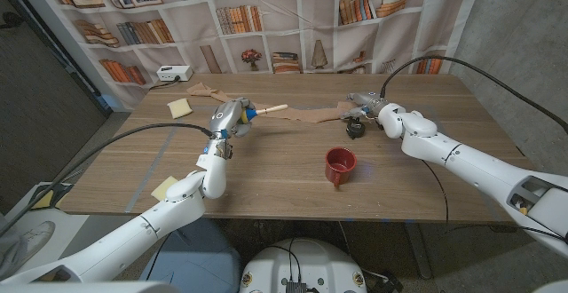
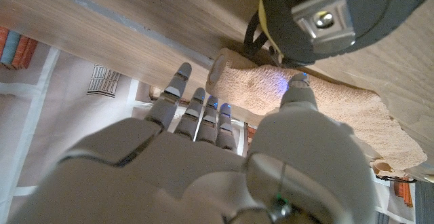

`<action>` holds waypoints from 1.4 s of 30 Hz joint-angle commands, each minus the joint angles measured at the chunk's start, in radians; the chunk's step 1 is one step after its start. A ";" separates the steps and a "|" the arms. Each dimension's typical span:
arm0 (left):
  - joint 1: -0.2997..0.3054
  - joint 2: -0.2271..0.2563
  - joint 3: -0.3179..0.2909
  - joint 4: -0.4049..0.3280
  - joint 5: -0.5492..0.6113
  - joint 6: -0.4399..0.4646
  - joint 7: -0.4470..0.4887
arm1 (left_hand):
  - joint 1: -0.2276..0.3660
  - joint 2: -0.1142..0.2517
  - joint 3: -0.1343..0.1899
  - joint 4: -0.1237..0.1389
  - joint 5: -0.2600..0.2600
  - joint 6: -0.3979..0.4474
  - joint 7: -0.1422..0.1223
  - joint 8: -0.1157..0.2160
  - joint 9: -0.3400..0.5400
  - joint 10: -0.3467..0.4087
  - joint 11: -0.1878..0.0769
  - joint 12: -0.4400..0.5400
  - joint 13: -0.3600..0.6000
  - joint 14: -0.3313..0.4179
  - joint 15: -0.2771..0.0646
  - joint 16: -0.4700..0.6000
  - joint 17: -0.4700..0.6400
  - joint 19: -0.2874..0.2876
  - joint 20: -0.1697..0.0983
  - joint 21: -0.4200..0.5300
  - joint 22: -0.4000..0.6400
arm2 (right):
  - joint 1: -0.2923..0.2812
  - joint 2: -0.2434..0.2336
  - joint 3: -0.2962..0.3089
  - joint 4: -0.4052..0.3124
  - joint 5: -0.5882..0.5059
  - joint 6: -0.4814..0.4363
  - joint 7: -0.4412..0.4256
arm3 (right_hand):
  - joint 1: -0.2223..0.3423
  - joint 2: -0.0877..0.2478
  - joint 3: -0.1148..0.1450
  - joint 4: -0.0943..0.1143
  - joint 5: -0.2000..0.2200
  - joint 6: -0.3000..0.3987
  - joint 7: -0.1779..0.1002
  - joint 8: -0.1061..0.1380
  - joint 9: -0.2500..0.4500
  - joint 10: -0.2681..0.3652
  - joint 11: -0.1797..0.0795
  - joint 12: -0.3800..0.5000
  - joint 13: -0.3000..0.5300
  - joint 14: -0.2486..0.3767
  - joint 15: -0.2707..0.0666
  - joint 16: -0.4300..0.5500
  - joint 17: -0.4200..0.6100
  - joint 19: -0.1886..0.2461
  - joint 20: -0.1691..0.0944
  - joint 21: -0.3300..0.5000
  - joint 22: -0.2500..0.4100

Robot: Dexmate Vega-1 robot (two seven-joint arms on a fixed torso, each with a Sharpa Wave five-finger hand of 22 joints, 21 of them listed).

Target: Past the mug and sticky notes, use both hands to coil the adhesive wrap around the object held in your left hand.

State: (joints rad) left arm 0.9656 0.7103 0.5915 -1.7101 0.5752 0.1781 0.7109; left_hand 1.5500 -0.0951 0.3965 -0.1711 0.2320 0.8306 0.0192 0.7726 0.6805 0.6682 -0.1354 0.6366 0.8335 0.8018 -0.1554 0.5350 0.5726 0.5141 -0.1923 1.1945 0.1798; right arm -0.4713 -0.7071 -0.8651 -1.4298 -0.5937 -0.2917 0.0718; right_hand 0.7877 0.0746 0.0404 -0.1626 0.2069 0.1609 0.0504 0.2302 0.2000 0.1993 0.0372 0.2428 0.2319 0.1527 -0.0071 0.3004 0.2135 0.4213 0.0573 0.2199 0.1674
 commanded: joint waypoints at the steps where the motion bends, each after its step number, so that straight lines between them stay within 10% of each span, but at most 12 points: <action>1: -0.004 -0.001 0.002 0.005 -0.004 0.000 -0.006 | 0.156 0.169 -0.001 -0.001 -0.001 0.011 0.002 -0.003 0.001 0.011 -0.003 0.000 0.003 0.008 -0.001 0.003 0.002 -0.002 -0.002 0.002 0.004 | 0.025 0.014 -0.030 0.038 -0.015 0.023 0.015 | 0.012 0.000 0.004 -0.001 -0.001 0.004 0.008 0.004 0.001 0.007 0.008 -0.005 0.002 0.006 0.000 0.003 0.001 0.005 -0.002 0.003 0.004; 11: -0.011 -0.003 0.004 0.015 -0.010 -0.005 -0.010 | 0.155 0.170 -0.002 0.000 -0.002 0.014 0.001 -0.003 0.000 0.012 -0.003 -0.002 0.002 0.008 -0.001 0.004 0.002 -0.002 -0.002 0.001 0.003 | 0.038 0.026 -0.046 0.061 -0.030 0.025 0.016 | 0.016 0.005 0.009 0.009 -0.005 0.013 -0.016 0.002 0.001 0.007 -0.003 -0.010 -0.002 -0.029 -0.007 -0.017 -0.001 -0.023 -0.006 -0.015 0.004; 17: -0.012 -0.005 0.001 0.020 -0.020 -0.010 -0.008 | 0.156 0.170 -0.002 0.000 -0.002 0.014 0.001 -0.003 0.000 0.012 -0.002 -0.001 0.005 0.007 -0.001 0.004 0.002 -0.002 -0.002 0.001 0.004 | 0.044 0.032 -0.051 0.074 -0.025 0.029 0.027 | -0.025 0.060 0.019 0.048 -0.013 0.041 -0.064 0.007 0.004 0.019 -0.029 -0.009 -0.003 -0.035 -0.047 -0.018 0.012 -0.034 -0.032 -0.023 0.005; 29: -0.010 -0.004 0.000 0.023 -0.024 -0.012 -0.005 | 0.155 0.170 -0.002 -0.001 -0.001 0.014 0.002 -0.004 0.000 0.013 -0.001 -0.003 0.005 0.007 -0.001 0.005 0.002 -0.002 -0.002 0.000 0.004 | 0.044 0.039 -0.062 0.080 -0.036 0.021 0.012 | 0.049 0.087 0.072 0.012 -0.019 0.078 -0.129 0.016 0.013 0.071 -0.082 0.015 0.014 0.019 -0.086 0.006 0.024 0.008 -0.034 -0.012 0.007; 42: 0.004 -0.002 -0.003 0.012 -0.025 -0.006 0.004 | 0.155 0.170 -0.003 -0.001 0.000 0.015 0.003 -0.005 0.000 0.013 -0.002 -0.004 0.006 0.006 -0.002 0.005 0.002 -0.001 -0.002 0.000 0.004 | 0.000 0.029 -0.034 0.060 -0.032 0.021 -0.099 | 0.260 0.116 0.233 0.003 -0.007 0.228 -0.185 0.050 0.033 0.256 -0.150 0.133 0.090 0.324 -0.223 0.236 0.204 0.251 -0.131 0.079 0.027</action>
State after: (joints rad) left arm 0.9585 0.7067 0.5917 -1.6895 0.5516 0.1675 0.7068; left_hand 1.5447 -0.0898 0.3953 -0.1723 0.2321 0.8403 0.0183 0.7653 0.6789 0.6754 -0.1354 0.6368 0.8361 0.7997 -0.1535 0.5350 0.5724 0.5141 -0.1923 1.1927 0.1797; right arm -0.4364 -0.6702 -0.9203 -1.3541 -0.6297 -0.2732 0.0548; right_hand 1.0037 0.1775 0.2465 -0.1585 0.1924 0.3461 -0.1264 0.2671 0.2280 0.4107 -0.1009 0.3518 0.3100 0.4340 -0.0416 0.4962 0.3774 0.6440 -0.0579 0.2846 0.1887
